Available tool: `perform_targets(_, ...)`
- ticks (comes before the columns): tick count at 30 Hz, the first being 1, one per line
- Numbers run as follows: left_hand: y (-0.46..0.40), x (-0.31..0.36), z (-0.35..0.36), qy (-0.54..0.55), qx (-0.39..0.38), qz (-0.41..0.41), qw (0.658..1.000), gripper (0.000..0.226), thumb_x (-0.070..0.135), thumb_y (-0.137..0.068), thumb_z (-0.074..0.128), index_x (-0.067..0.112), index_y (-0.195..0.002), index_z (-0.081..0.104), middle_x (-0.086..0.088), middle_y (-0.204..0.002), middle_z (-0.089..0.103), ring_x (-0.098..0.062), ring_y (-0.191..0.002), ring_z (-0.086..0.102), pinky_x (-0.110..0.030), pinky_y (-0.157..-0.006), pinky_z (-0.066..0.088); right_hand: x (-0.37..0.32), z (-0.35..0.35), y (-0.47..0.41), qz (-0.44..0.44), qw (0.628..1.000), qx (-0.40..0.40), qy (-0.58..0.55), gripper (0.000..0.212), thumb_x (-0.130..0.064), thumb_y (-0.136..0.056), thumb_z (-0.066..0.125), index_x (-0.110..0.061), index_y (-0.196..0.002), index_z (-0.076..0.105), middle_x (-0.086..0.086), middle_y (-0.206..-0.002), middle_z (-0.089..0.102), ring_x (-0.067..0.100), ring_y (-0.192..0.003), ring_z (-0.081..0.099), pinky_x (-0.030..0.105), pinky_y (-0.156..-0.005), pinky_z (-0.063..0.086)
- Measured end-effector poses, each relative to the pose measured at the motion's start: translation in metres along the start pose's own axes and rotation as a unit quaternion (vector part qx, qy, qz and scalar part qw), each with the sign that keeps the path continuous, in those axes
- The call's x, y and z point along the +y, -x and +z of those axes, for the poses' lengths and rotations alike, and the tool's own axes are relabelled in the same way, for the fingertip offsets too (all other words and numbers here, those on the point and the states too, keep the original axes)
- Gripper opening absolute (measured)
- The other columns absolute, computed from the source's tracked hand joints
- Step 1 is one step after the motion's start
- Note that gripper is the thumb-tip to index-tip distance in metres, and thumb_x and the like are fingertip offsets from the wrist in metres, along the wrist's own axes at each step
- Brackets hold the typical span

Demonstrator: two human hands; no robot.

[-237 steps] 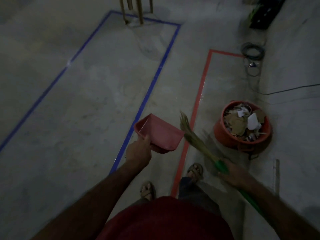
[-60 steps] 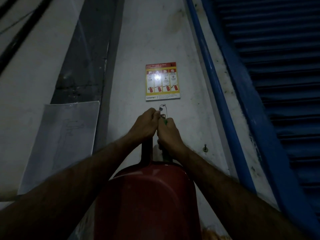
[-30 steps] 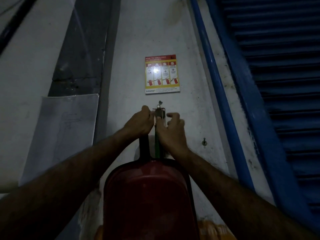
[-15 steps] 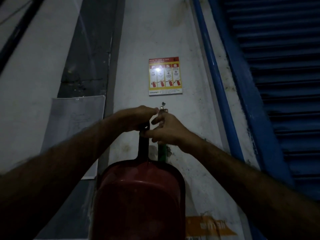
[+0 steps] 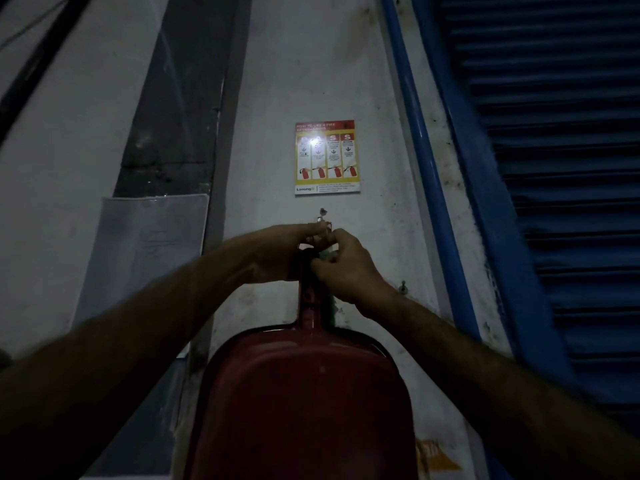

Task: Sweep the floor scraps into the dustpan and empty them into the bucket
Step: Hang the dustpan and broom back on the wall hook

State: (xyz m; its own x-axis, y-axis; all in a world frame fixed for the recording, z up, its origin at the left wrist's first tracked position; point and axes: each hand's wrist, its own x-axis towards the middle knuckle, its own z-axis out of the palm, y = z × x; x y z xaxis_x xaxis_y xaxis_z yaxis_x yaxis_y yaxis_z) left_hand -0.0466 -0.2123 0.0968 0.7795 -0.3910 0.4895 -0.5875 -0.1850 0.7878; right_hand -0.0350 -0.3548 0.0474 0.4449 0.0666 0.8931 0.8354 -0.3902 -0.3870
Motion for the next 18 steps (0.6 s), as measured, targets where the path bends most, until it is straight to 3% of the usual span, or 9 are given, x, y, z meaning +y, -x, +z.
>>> perform_targets(2,-0.001,-0.007,-0.003,-0.028,0.019,0.049,0.998,0.035,0.035,-0.100,0.054,0.010,-0.122,0.065,-0.014,-0.122,0.064,-0.026,-0.106,0.065,-0.032,-0.084,0.058,0.005,-0.002,-0.004,0.003,1.000,0.012,0.004,0.019,-0.017,-0.091,0.065,-0.023,-0.106,0.054,0.005,-0.091,0.065,0.013,-0.066,0.064,0.021,-0.049,0.048)
perform_targets(4,-0.002,-0.011,-0.006,-0.084,0.033,0.099,0.991,0.033,0.034,-0.102,0.051,0.009,-0.118,0.065,-0.014,-0.121,0.066,-0.028,-0.111,0.065,-0.032,-0.089,0.057,0.011,-0.002,-0.009,0.007,1.000,0.019,0.005,0.016,-0.018,-0.091,0.066,-0.025,-0.099,0.055,0.008,-0.093,0.067,0.019,-0.073,0.068,0.028,-0.056,0.056)
perform_targets(7,-0.005,-0.014,-0.010,-0.164,0.052,0.168,0.971,0.028,0.033,-0.102,0.054,0.008,-0.106,0.066,-0.007,-0.104,0.074,-0.022,-0.099,0.072,-0.035,-0.085,0.059,0.016,-0.004,-0.013,0.008,1.000,0.019,0.005,0.014,-0.017,-0.091,0.066,-0.024,-0.097,0.056,0.009,-0.090,0.067,0.023,-0.074,0.068,0.037,-0.064,0.062)
perform_targets(12,-0.009,-0.016,-0.019,-0.241,0.087,0.245,0.935,0.019,0.016,-0.097,0.059,-0.001,-0.103,0.066,-0.009,-0.095,0.074,-0.017,-0.089,0.074,-0.032,-0.076,0.061,0.017,-0.015,-0.019,0.016,0.999,0.034,-0.017,0.012,-0.018,-0.092,0.068,-0.018,-0.100,0.059,0.010,-0.074,0.066,0.015,-0.054,0.062,0.026,-0.048,0.050)
perform_targets(18,-0.023,0.002,-0.021,-0.370,0.148,0.279,0.874,0.011,0.017,-0.099,0.058,0.012,-0.105,0.065,0.001,-0.099,0.067,-0.014,-0.088,0.067,-0.024,-0.066,0.056,0.019,-0.020,-0.025,0.005,0.999,0.022,0.035,0.010,-0.017,-0.091,0.068,-0.021,-0.099,0.063,0.010,-0.078,0.071,0.026,-0.069,0.070,0.040,-0.058,0.058)
